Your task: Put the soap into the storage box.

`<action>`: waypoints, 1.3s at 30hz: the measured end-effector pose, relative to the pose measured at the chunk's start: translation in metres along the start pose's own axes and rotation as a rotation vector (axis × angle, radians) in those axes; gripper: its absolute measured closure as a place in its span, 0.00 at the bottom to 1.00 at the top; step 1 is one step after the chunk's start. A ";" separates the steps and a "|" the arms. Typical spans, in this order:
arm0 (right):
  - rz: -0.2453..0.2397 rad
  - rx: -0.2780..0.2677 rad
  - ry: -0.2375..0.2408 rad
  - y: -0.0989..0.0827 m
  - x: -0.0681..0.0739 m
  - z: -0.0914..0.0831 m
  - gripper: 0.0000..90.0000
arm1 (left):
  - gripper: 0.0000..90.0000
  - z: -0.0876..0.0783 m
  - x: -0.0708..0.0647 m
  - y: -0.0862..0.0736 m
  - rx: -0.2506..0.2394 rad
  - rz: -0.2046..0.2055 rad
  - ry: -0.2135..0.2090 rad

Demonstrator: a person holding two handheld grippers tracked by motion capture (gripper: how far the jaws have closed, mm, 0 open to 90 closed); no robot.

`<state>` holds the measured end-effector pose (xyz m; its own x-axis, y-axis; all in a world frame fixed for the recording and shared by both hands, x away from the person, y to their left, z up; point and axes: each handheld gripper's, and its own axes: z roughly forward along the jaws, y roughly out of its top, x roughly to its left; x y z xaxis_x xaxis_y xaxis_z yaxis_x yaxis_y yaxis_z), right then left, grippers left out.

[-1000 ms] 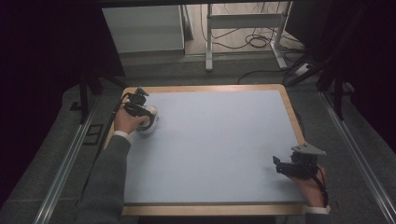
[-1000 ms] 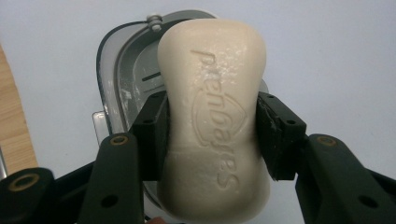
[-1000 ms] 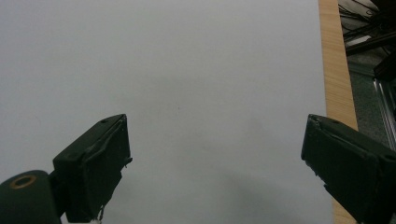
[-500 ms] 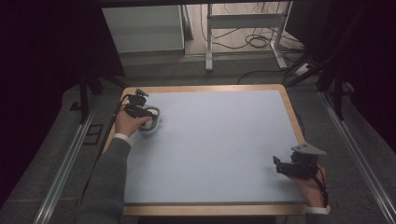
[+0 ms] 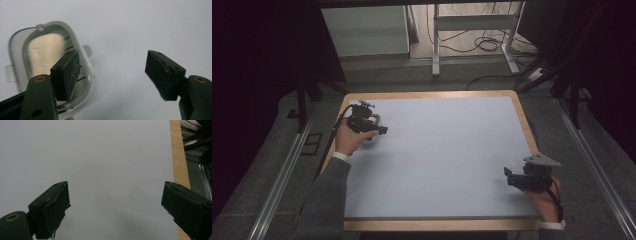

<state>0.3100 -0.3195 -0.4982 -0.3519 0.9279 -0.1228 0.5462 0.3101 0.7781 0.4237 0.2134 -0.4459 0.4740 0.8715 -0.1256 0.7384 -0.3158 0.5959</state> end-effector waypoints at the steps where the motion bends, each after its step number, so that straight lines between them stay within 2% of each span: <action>1: 0.000 -0.001 0.000 0.000 0.000 0.000 0.09 | 0.31 0.000 -0.003 -0.003 -0.003 0.010 -0.008; 9: -0.002 -0.010 0.000 0.001 0.001 -0.002 0.09 | 0.30 0.004 -0.028 -0.034 -0.027 0.083 -0.069; 16: -0.007 -0.014 0.001 0.001 0.001 -0.003 0.09 | 0.30 0.014 -0.050 -0.067 -0.033 0.108 -0.124; 21: -0.008 -0.016 0.000 0.001 0.002 -0.003 0.09 | 0.31 0.016 -0.064 -0.087 -0.063 0.120 -0.146; 27: -0.007 -0.016 0.001 0.001 0.003 -0.003 0.09 | 0.31 0.022 -0.064 -0.105 -0.053 0.105 -0.152; 30: -0.012 -0.016 0.002 0.002 0.003 -0.002 0.09 | 0.30 0.023 -0.062 -0.106 -0.045 0.104 -0.136; 34: -0.017 -0.013 0.003 0.002 0.005 -0.002 0.09 | 0.30 0.019 -0.059 -0.106 -0.067 0.092 -0.142; 39: -0.020 -0.021 0.005 0.003 0.006 -0.002 0.09 | 0.29 0.020 -0.059 -0.107 -0.059 0.093 -0.141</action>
<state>0.3079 -0.3132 -0.4953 -0.3664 0.9206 -0.1349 0.5234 0.3238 0.7882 0.3263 0.1886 -0.5179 0.6048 0.7768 -0.1756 0.6610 -0.3666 0.6548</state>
